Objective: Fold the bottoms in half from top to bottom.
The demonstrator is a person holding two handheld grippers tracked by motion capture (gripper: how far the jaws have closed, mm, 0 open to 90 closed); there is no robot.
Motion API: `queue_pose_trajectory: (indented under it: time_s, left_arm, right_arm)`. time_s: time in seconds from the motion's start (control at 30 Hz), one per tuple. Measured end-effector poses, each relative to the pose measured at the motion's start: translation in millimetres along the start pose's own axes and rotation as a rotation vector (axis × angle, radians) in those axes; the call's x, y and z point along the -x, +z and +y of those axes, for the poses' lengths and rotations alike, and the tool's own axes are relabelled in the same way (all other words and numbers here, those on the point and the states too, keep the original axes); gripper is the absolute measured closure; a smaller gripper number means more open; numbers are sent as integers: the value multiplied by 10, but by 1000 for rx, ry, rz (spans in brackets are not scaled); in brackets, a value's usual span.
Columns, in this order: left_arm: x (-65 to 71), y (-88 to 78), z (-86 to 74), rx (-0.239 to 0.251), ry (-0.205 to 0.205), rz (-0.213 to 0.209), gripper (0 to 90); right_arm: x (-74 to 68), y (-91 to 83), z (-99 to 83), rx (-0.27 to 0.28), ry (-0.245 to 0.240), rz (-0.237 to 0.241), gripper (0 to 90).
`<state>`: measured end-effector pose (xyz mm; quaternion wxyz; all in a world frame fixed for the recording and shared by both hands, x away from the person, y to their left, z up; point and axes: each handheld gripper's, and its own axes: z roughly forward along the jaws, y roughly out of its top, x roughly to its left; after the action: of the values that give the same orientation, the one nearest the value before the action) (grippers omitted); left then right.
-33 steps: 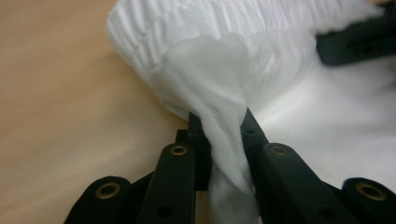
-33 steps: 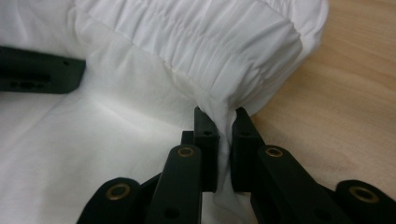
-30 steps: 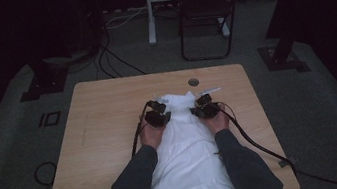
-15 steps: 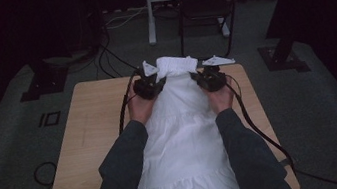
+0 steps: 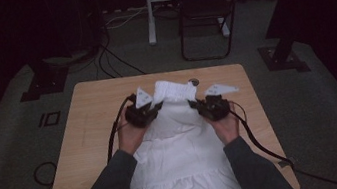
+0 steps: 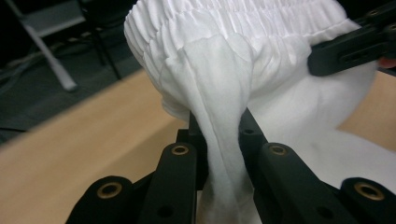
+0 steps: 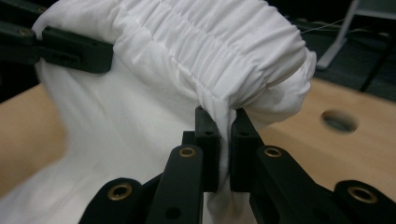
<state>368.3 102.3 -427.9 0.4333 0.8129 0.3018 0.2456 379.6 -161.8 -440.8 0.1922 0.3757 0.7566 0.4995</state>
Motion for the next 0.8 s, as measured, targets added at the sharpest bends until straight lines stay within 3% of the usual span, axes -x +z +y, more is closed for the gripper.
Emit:
queue_pose_trajectory:
  time_s: [0.13, 0.17, 0.3, 0.37, 0.47, 0.53, 0.63, 0.8]
  left_arm:
    - [239, -88, -387, -27, -16, -22, 815]
    - [282, -98, -477, -34, -37, -34, 814]
    - [456, -110, -795, -104, -67, -75, 811]
    - [562, -89, -938, -162, -67, -90, 810]
    - [686, -40, -1106, -235, -31, -83, 807]
    - [697, 5, -1161, -253, -32, -82, 804]
    - [675, 100, -1203, -277, -45, -81, 804]
    - [640, 166, -1205, -287, -49, -75, 803]
  right_arm:
    - [-183, -78, -357, -52, 13, 43, 852]
    - [-220, -80, -443, -69, 22, 54, 851]
    - [-321, -74, -730, -140, 41, 85, 851]
    - [-353, -70, -849, -173, 51, 88, 851]
    - [-371, -23, -999, -217, 59, 93, 850]
    - [-397, 43, -1096, -256, 45, 78, 846]
    - [-421, 128, -1173, -273, 8, 29, 808]
    - [-393, 185, -1163, -270, 13, -19, 632]
